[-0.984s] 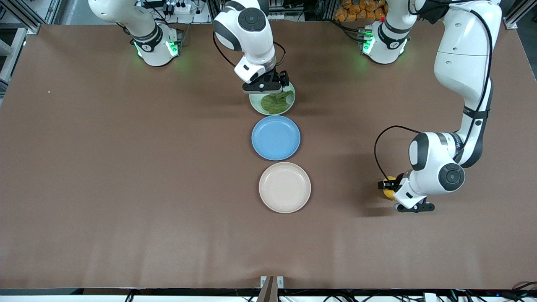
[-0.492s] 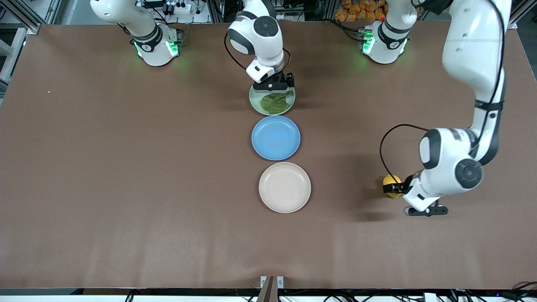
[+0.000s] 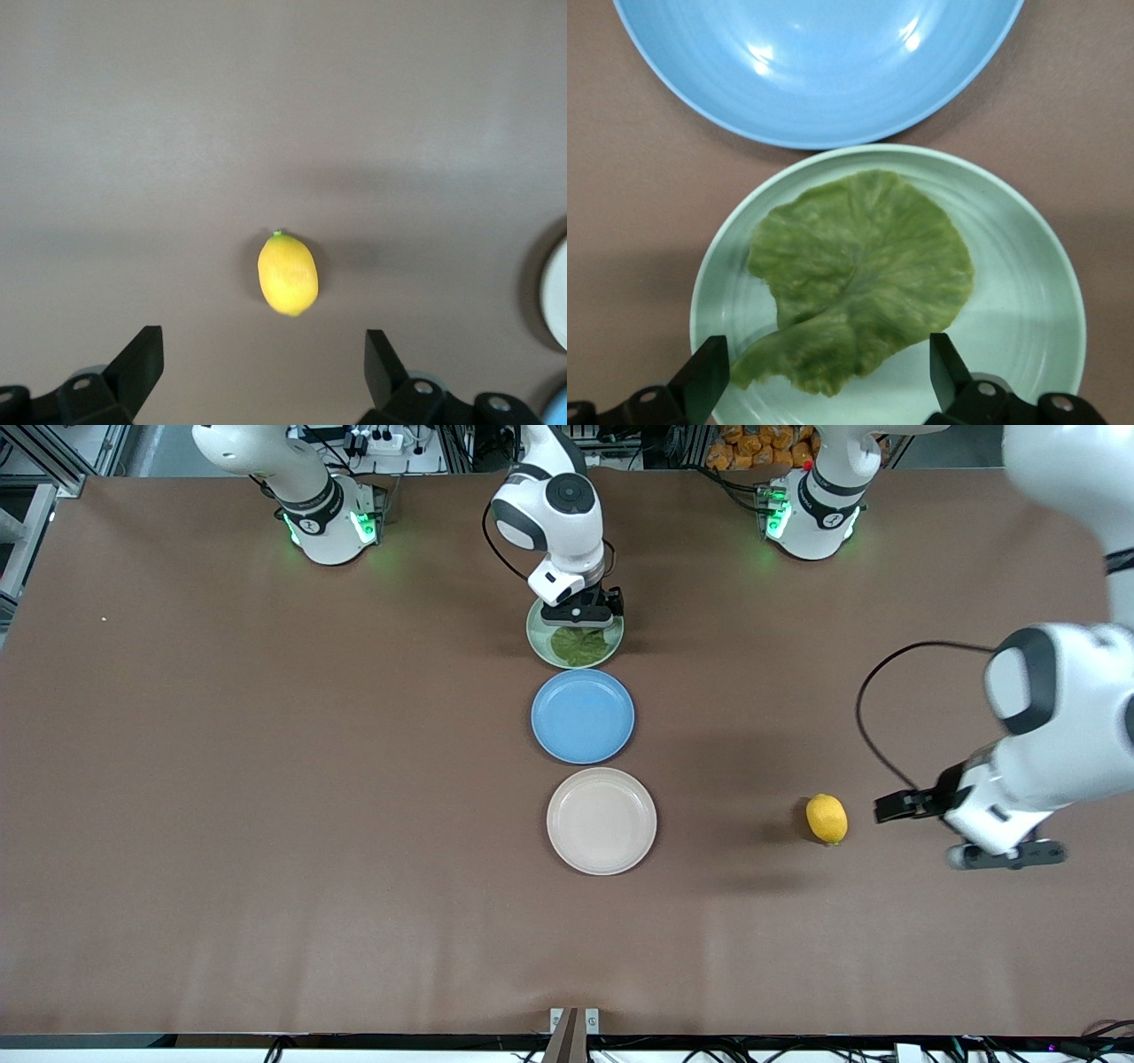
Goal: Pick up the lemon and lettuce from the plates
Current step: 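Close the right gripper on the lettuce leaf while the left gripper withdraws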
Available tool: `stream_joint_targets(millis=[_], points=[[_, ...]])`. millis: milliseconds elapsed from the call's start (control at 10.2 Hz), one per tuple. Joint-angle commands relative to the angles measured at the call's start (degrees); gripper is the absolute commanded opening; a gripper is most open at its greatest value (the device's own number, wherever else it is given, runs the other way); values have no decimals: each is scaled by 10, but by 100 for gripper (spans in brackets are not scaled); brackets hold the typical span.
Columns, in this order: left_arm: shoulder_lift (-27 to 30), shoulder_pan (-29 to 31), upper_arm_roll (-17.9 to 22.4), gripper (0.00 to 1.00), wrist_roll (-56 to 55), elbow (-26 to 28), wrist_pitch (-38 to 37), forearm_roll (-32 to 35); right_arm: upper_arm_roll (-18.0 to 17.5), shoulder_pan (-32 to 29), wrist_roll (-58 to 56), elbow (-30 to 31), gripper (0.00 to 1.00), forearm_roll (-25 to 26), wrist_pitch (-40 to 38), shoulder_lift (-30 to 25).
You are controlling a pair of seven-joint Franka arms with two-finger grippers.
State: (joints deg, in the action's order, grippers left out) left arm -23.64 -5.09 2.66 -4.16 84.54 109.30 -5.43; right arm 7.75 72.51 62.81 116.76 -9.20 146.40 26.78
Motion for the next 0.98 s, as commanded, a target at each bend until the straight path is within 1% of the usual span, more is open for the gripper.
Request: stream_joint_targets(millis=[0, 98, 393, 492, 689, 787, 885], points=[[53, 4, -2, 100, 2, -6, -37, 7, 5, 22, 26, -21, 100, -10, 5, 29], [75, 23, -3, 100, 2, -5, -50, 8, 4, 25, 28, -27, 100, -11, 7, 37], [130, 44, 0, 100, 2, -6, -93, 9, 5, 30, 39, -42, 100, -11, 14, 62], [141, 45, 1, 100, 2, -6, -106, 18, 5, 31, 42, -49, 100, -11, 14, 70], [162, 44, -2, 100, 3, -6, -122, 64, 4, 31, 50, -55, 100, -10, 14, 76], [163, 45, -1, 100, 3, -6, -127, 64, 5, 30, 44, -55, 91, -10, 14, 74], [169, 47, 1, 100, 3, -7, -138, 65, 5, 27, 41, -55, 59, -10, 13, 72]])
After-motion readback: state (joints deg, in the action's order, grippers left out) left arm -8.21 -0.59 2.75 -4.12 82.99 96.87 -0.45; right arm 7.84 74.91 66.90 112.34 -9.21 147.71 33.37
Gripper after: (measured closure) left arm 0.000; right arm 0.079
